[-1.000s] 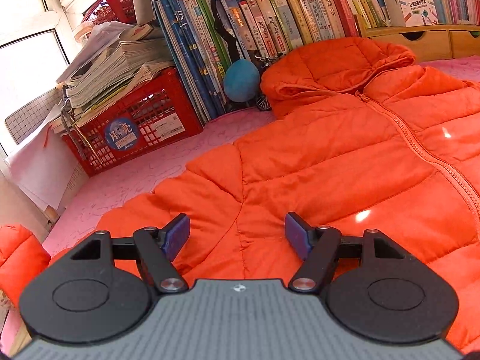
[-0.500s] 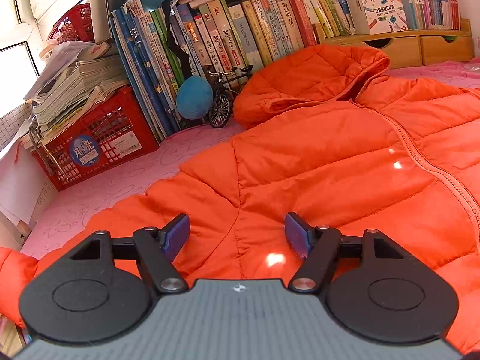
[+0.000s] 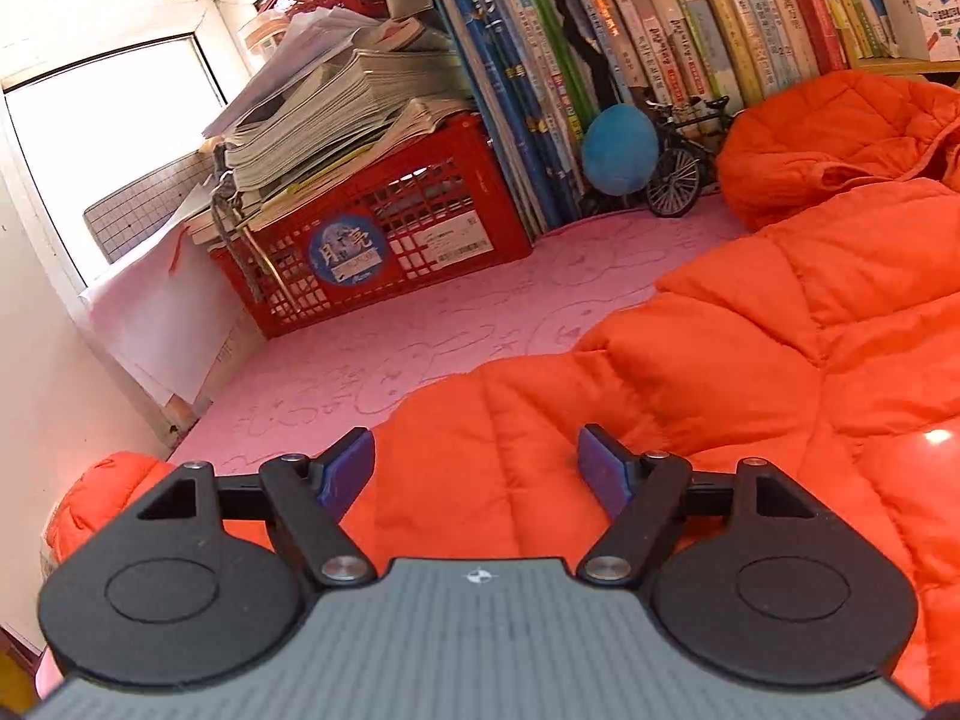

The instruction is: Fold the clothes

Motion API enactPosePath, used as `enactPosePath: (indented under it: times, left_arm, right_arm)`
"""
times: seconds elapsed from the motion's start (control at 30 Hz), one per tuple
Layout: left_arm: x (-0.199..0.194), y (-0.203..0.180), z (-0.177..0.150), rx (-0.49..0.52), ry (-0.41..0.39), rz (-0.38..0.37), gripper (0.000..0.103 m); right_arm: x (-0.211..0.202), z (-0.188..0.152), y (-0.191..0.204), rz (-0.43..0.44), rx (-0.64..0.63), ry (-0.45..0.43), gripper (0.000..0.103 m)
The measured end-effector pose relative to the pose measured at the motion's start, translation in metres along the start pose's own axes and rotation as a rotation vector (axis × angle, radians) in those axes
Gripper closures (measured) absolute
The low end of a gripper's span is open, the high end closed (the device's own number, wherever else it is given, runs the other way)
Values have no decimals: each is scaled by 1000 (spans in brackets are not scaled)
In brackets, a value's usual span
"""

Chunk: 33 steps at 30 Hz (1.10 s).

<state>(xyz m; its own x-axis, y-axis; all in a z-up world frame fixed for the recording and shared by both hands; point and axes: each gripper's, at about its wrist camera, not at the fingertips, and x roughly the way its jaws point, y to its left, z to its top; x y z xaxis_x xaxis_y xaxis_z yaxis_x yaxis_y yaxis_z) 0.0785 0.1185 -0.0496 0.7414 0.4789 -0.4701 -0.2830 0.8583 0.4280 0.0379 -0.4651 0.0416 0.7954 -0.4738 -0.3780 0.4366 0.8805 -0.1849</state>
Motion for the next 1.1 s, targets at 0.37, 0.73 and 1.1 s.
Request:
enactPosePath:
  times: [0.37, 0.73, 1.1]
  left_arm:
    - [4, 46, -13, -129, 47, 51, 28]
    - [27, 89, -12, -142, 140, 200, 27]
    - [-4, 60, 43, -254, 39, -65, 30]
  right_arm:
    - [-47, 12, 160, 434, -128, 26, 22]
    - [-66, -45, 308, 566, -365, 112, 21]
    - [-35, -11, 271, 598, -157, 196, 20]
